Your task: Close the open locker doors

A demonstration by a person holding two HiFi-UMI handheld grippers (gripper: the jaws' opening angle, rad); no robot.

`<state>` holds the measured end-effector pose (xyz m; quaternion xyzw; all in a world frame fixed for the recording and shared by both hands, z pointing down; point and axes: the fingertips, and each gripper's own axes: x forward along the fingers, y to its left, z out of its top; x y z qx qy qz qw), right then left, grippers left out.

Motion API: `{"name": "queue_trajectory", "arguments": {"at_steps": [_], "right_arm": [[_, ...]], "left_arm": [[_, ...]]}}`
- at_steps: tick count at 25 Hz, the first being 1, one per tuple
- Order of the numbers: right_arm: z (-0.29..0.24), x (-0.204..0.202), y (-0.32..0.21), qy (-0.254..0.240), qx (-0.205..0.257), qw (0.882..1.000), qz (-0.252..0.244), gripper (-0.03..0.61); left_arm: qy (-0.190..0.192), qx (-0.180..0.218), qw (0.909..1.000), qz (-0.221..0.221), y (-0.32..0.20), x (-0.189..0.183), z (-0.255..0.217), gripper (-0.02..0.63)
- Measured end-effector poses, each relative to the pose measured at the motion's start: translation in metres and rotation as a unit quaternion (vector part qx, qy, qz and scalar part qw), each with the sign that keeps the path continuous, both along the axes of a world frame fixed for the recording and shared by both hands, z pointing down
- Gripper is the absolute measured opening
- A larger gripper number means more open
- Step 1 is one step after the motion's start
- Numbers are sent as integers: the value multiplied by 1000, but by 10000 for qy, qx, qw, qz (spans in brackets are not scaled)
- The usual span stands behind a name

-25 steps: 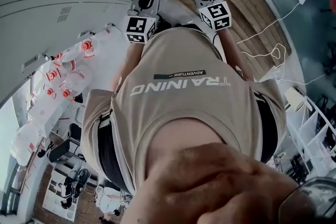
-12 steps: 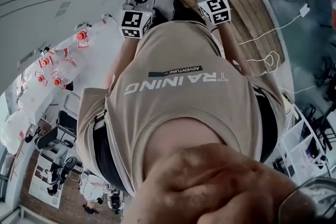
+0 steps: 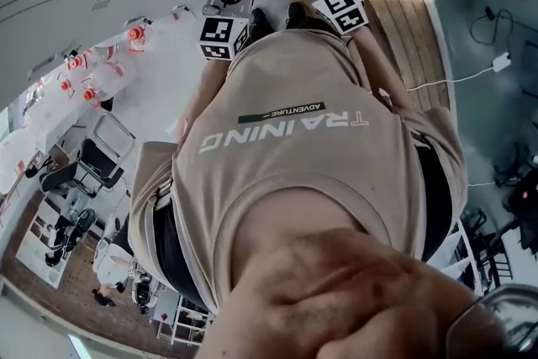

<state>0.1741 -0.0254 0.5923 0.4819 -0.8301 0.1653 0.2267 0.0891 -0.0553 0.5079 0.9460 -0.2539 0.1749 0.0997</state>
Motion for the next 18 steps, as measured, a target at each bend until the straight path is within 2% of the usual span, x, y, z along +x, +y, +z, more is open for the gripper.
{"name": "queue_trajectory", "arguments": {"at_steps": [3,8,13,18], "right_arm": [[6,-4,1,-39,-63,9985,-543,15],[14,-8,-2,-11,-128,9947,-1016,15],[13,-16,-1,31,-185,9909,-1336,15],[15,-36,-4,-97,-257,9900,-1381,15]], "left_arm": [[-86,-31,9995,-313,4,3,6,0],[-111,-148,9965,-809,3,-9,20,0],[-46,-122,9919,-1264,0,-27,18,0],[49,-127,9857,-1680,1,-62,22,0]]}}
